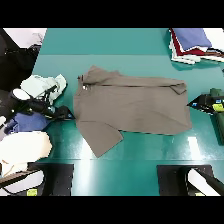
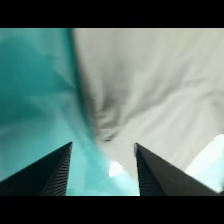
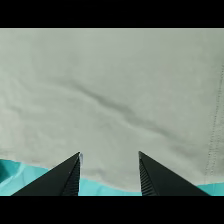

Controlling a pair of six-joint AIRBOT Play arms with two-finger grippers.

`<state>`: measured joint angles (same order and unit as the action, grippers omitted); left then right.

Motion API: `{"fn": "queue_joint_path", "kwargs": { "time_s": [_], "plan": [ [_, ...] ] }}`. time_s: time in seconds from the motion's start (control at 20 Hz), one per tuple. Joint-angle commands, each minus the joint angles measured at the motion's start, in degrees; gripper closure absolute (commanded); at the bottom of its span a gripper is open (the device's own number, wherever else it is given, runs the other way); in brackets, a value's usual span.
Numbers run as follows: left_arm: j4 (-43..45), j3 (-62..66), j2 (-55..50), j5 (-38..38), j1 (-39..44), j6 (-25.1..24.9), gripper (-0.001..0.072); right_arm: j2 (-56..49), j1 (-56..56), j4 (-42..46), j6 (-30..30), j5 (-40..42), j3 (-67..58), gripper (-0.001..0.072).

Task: Fold the shirts.

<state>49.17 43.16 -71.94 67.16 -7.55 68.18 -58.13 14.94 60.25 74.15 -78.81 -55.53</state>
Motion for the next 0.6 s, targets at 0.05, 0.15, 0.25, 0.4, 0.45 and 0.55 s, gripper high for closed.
{"fn": "queue_joint_path", "kwargs": {
  "time_s": [0.05, 0.15, 0.25, 0.4, 0.45, 0.55],
  "plan": [
    [-8.9, -8.3, 0.9, -6.5, 0.8, -5.8, 0.0252, 2.4, 0.2, -0.7, -0.3, -0.5, 0.5, 0.0305],
    [-8.9, -9.2, 0.9, -8.3, 3.6, -5.8, 0.0253, 3.2, 0.2, -0.7, -0.3, -0.4, 0.5, 0.0305],
    [-9.0, -8.9, 0.9, -11.3, 6.5, -5.0, 0.0396, 3.2, 0.2, -0.2, -0.3, -0.6, 0.5, 0.0305],
    [-9.1, -6.7, 1.0, -12.5, 6.7, -3.2, 0.0681, 3.2, 2.9, 2.1, -0.3, -3.2, 0.6, 0.0305],
    [-8.8, -5.2, 1.1, -12.1, 6.7, -3.2, 0.0682, 3.2, 4.8, 3.7, -0.3, -4.5, 0.6, 0.0304],
    [-8.9, -2.2, 1.5, -11.5, 6.7, -3.2, 0.0682, 3.1, 9.0, 8.2, 0.4, -5.3, 1.8, 0.0301]
  ]
}}
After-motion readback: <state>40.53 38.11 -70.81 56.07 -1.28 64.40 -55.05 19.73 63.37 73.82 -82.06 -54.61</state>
